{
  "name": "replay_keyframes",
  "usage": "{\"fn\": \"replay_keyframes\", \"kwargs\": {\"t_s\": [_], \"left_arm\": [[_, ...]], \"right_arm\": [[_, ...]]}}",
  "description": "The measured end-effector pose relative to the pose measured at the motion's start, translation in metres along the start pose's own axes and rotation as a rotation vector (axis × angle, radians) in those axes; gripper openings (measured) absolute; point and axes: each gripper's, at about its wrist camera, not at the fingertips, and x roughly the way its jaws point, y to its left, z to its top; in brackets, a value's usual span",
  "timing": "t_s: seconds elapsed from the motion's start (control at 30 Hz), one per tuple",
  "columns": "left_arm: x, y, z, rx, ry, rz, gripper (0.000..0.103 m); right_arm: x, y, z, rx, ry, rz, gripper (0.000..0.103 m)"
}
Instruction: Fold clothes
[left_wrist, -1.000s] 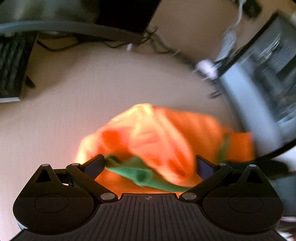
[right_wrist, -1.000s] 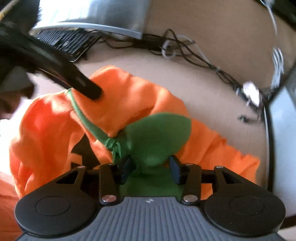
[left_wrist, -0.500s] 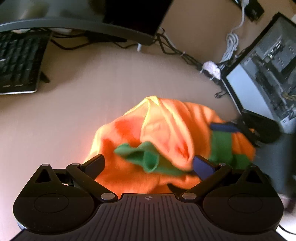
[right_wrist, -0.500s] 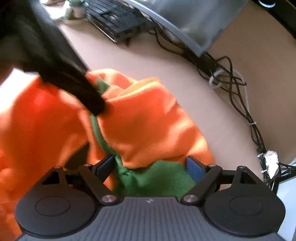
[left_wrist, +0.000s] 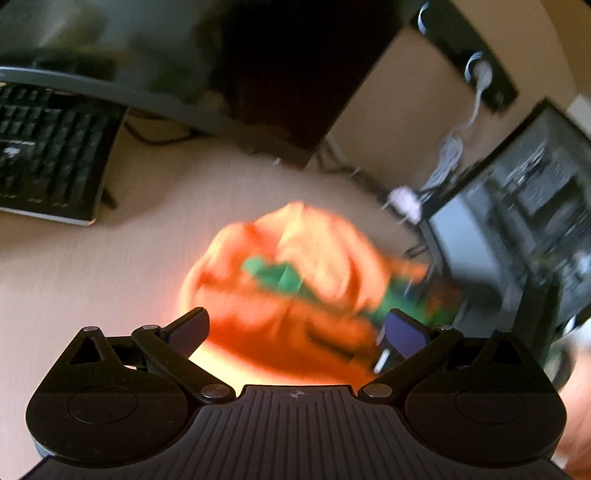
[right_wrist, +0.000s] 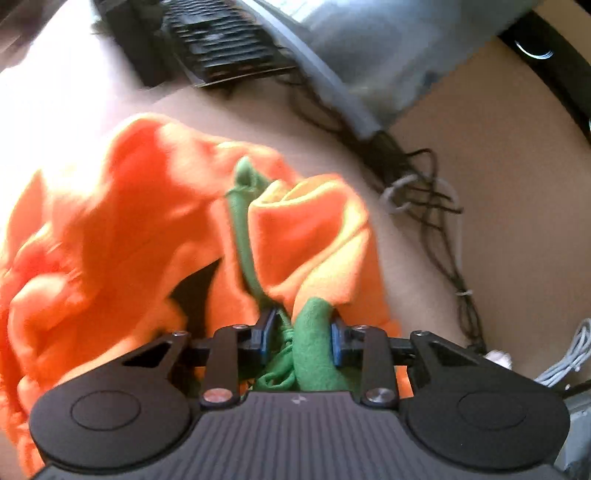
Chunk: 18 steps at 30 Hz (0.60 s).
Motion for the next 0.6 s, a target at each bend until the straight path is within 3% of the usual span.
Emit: {"fn": "replay_keyframes", "kwargs": {"t_s": [0.13, 0.27, 0.33, 0.37, 0.43, 0.53, 0.6], "left_arm": [[0.026, -0.01, 0.011, -0.048, 0.04, -0.127, 0.103], [0.065, -0.008, 0.01, -0.109, 0.131, -0.065, 0.099], [0.077, -0.006, 0.009, -0.117, 0.165, -0.032, 0.085], [0.084, -0.004, 0.008, -0.12, 0.182, -0.015, 0.071], [0.095, -0.004, 0.008, -0.12, 0.2, 0.013, 0.068], [0.102, -0.008, 0.008, -0.081, 0.198, 0.018, 0.066], [0.105, -0.011, 0.007, -0.056, 0.204, 0.016, 0.063]], "right_arm": [[-0.023, 0.014, -0.012, 0.144, -0.016, 0.028, 0.033], [-0.069, -0.012, -0.031, 0.397, -0.049, 0.098, 0.035], [-0.091, -0.035, -0.047, 0.562, -0.073, 0.109, 0.046], [-0.1, -0.048, -0.056, 0.656, -0.084, 0.105, 0.049], [-0.11, -0.073, -0.078, 0.862, -0.106, 0.093, 0.061], [-0.093, -0.108, -0.11, 1.153, -0.107, 0.113, 0.061], [-0.069, -0.118, -0.122, 1.252, -0.093, 0.129, 0.061]]}}
